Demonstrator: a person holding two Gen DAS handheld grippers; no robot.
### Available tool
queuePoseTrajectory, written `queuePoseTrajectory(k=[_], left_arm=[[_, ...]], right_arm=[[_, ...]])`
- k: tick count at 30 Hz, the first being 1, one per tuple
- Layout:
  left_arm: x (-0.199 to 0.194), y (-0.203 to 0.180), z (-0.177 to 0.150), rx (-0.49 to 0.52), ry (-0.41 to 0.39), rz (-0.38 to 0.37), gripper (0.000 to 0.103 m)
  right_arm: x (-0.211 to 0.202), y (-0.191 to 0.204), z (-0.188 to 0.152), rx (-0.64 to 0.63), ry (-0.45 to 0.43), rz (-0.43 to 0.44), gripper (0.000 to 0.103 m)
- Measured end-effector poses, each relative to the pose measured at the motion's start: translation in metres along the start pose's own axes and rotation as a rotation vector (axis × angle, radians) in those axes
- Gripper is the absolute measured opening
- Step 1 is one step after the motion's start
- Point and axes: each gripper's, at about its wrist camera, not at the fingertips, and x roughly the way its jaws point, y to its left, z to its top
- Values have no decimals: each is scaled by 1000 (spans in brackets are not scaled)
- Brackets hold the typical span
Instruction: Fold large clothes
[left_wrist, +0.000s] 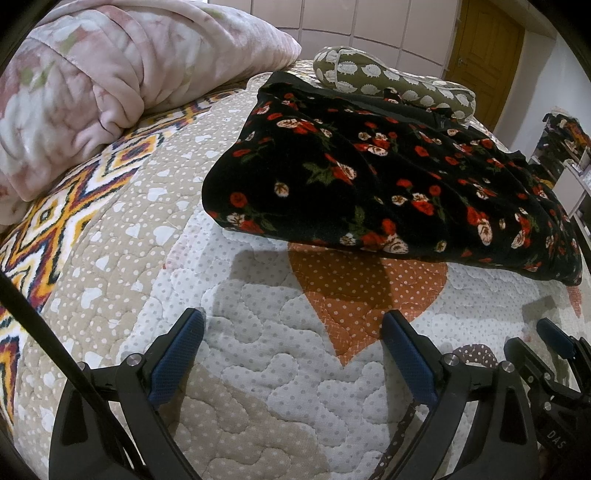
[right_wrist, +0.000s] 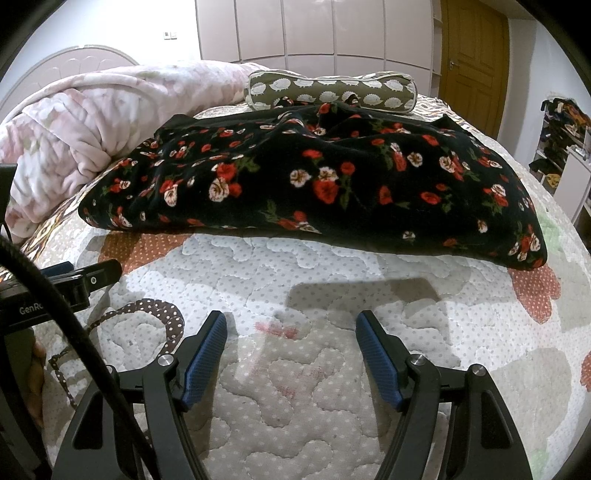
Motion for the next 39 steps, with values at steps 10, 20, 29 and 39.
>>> queuePoseTrajectory(k=[10,20,29,39], left_arm=[[2,-5,-2,26,10,32,98],[6,-10,-1,49,25,67,101],[6,-10,-1,50,25,69,101],[6,-8,-1,47,23,63,101]], right_arm=[[1,1,0,-6,2,-3,78],[2,3,0,-25,9,-16,79],[2,3,1,-32,14,-8,81],[4,5,1,-55,25,-9,84]])
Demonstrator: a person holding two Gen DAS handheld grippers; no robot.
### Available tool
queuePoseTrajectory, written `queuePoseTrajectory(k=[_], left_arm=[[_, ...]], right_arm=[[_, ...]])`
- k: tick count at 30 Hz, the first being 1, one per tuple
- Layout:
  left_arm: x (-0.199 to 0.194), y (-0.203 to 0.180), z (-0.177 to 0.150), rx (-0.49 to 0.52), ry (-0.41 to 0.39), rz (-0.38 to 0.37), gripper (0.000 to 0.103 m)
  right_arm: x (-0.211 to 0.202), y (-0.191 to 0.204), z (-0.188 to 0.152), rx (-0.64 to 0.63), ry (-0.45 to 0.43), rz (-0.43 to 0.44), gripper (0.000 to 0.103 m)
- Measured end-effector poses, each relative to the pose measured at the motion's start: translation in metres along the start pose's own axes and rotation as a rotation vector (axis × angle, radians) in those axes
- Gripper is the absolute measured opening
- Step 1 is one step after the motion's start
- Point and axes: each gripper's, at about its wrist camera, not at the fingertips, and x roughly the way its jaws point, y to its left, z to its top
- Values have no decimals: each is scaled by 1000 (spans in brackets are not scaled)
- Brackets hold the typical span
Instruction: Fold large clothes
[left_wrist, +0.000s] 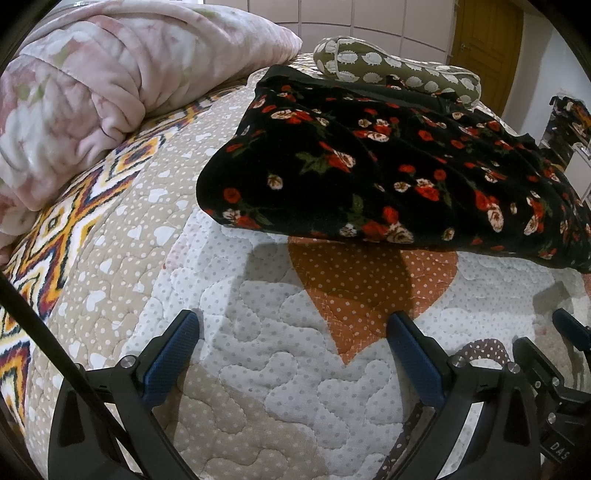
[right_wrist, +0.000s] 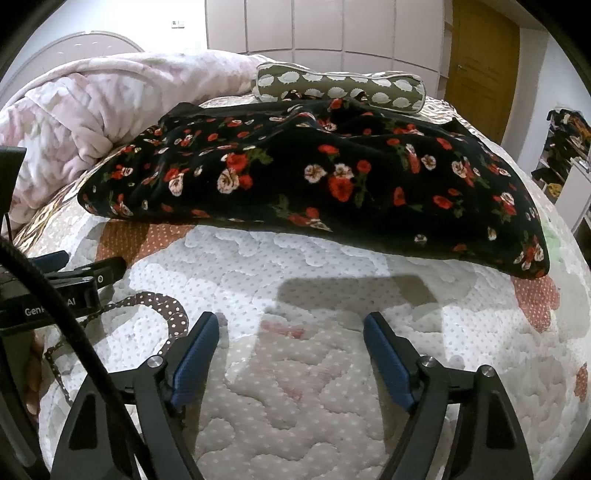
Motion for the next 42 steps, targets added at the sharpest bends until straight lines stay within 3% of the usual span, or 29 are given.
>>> queuePoseTrajectory(k=[15,17,19,20,22,24,27,30,35,38,41,42], left_arm=[[1,-1,5,1,35,-11,103],[-5,2,8,-21,35,-7,94],[-20,4,13,-66,31,-56,64],[-29,4,17,-79,32,-98,60],[-56,-3,30,-82,-10,-166,59],[-83,-20,50,-25,-87,-190,59],[-97,-52,80,69,-127,-215,61],[-87,-77,103,94,-101,-259,61],[-38,-115,129,121,-15,-255,57],[-6,-138,136,168,57,-270,55],[36,-162,128,235,170,-188,55],[46,-168,123,247,159,-160,57]], right_arm=[[1,2,2,-23,13,-36,87],[2,1,2,-21,14,-31,87],[2,-1,2,-11,16,-13,87],[1,-2,3,-6,17,-2,89],[2,-6,5,3,24,36,91],[0,-13,9,27,32,83,91],[-11,-43,17,159,11,176,81],[-24,-91,23,310,-16,215,79],[-33,-178,18,529,-67,141,79],[-26,-214,8,667,-66,162,79],[-22,-231,7,734,-106,176,79],[-16,-235,9,753,-112,196,79]])
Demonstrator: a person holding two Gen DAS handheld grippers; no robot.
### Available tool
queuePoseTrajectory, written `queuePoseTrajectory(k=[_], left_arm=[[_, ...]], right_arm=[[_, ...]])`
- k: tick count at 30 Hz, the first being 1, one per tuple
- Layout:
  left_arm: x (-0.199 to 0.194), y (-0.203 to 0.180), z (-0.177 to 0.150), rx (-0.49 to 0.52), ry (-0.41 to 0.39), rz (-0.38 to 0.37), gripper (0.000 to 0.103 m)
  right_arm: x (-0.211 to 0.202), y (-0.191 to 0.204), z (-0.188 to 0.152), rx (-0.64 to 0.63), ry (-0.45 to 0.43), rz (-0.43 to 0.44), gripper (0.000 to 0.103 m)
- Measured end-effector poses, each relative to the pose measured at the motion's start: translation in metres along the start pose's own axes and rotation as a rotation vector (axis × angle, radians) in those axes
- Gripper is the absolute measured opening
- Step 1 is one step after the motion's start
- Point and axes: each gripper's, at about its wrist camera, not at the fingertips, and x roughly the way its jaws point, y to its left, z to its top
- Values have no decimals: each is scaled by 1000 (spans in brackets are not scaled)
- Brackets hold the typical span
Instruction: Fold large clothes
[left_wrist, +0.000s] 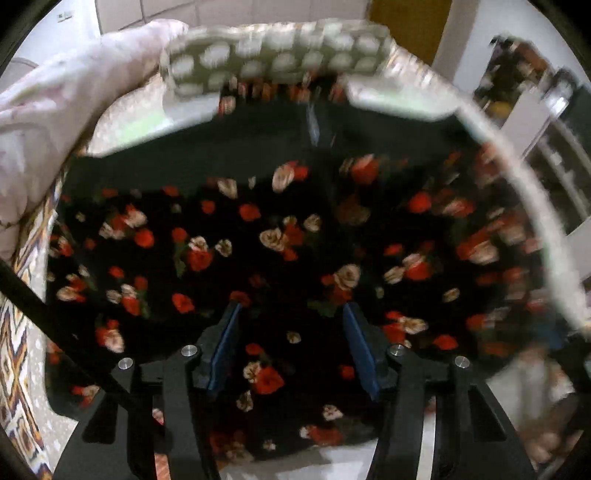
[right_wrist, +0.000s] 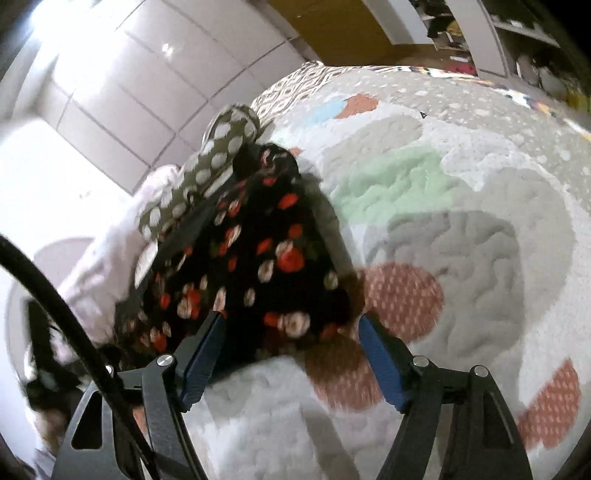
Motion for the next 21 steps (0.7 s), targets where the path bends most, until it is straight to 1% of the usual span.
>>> queuePoseTrajectory(k=[2,4,5,6,8,10,12,14,15,16,17,18,20,21], left_arm=[[0,-9,-3,26,-57,54,58],[-1,-19,-4,55,-75,109,58],[-2,-21,-3,66,-75,121,58],[-4,-22,-1,75,-74,124,58],[-15,-17,1,76,-82,96,56],[-38,-3,-1,27,-111,30,54],[-69,15,-10,-28,-167,-29,54],[-102,40,-26,-83,-223,-84,55],[-116,55,-37,-111,-250,-103,57],[-129,72,-49,-140,-277,-112,61],[-137,88,-60,-161,-295,-109,62],[-146,109,-74,-189,-314,-87,63],[-155,143,-95,-237,-331,-43,63],[-159,163,-105,-271,-334,-28,63]], right_arm=[[9,-3,4,22,12,31,79],[19,0,8,19,19,54,80],[23,3,9,9,15,48,80],[28,6,10,1,9,36,80],[34,9,12,0,2,25,79],[39,10,16,15,6,16,64],[41,8,21,53,34,36,36],[40,11,28,50,54,38,28],[36,20,32,14,48,12,26],[32,33,34,-31,40,-14,24],[25,54,37,-102,20,-48,23],[21,70,38,-149,6,-68,22],[12,113,40,-262,-26,-102,21],[10,145,39,-336,-45,-115,21]])
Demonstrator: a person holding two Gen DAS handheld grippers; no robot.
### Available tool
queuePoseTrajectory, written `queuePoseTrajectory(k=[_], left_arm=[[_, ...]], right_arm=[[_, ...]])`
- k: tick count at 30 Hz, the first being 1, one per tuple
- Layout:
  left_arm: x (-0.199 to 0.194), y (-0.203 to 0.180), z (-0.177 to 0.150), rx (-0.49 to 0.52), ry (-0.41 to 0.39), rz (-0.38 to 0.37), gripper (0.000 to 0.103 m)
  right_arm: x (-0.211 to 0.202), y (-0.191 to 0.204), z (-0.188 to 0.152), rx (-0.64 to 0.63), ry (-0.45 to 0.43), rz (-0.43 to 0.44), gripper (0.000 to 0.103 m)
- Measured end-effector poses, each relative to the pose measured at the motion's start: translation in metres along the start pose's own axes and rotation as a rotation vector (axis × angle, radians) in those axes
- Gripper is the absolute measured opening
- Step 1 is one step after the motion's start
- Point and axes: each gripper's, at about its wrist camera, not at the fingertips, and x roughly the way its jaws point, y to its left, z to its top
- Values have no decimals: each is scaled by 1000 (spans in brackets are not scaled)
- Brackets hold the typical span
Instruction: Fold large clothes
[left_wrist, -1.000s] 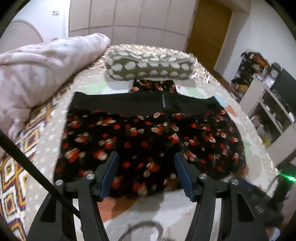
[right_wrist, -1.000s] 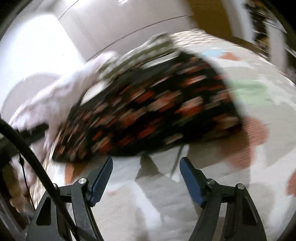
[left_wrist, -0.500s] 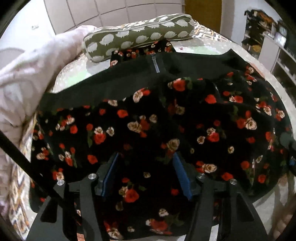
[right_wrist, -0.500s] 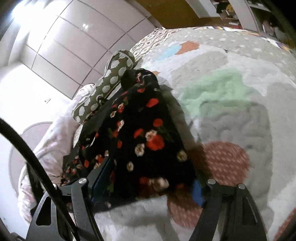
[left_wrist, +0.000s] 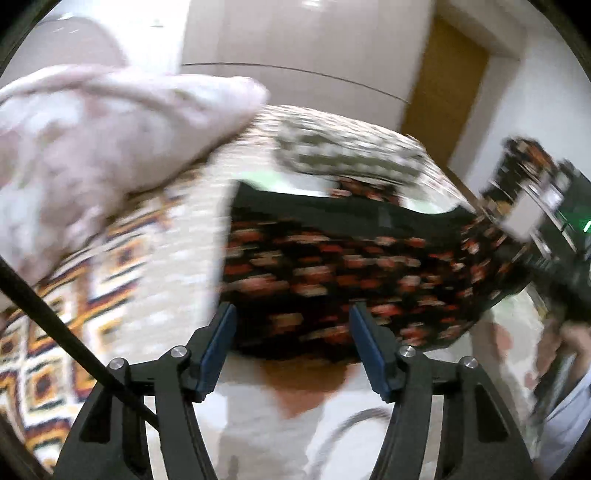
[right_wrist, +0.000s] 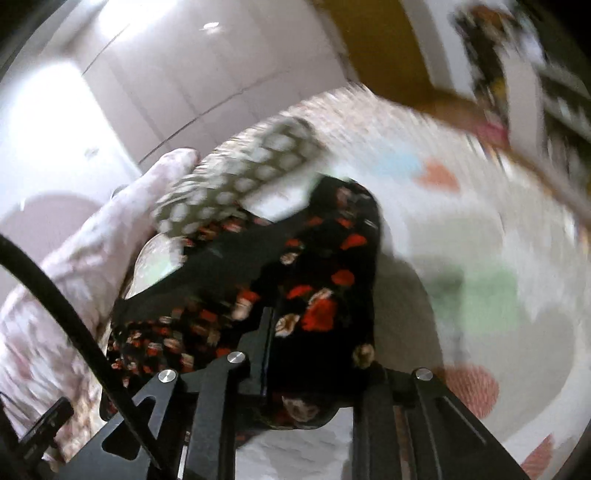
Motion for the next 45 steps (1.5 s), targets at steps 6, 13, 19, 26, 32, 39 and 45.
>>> queuePoseTrajectory(k=[6,13,19,26,32,39,45], left_arm=[[-34,112,-18,-229,-47,54,63],[-52,189,-55,-388,-37,89,63],[-51,197,-63,-421,-21,63,63],[-45,152,-26,-347,-47,-25,63],[-7,80,13,-174,9,-133,76],[78,13,36,15,194,-102,21],[101,60,21,-202,215,-134,18]], right_arm=[[6,165,-3,-343,-29,34,19],[75,314,-118,-686,149,122,15],[106,329,-170,-818,199,104,21],[45,291,-111,-589,198,433,41],[-17,216,-74,-498,72,435,52],[10,150,-70,-402,103,296,52],[23,157,-50,-387,88,308,49]])
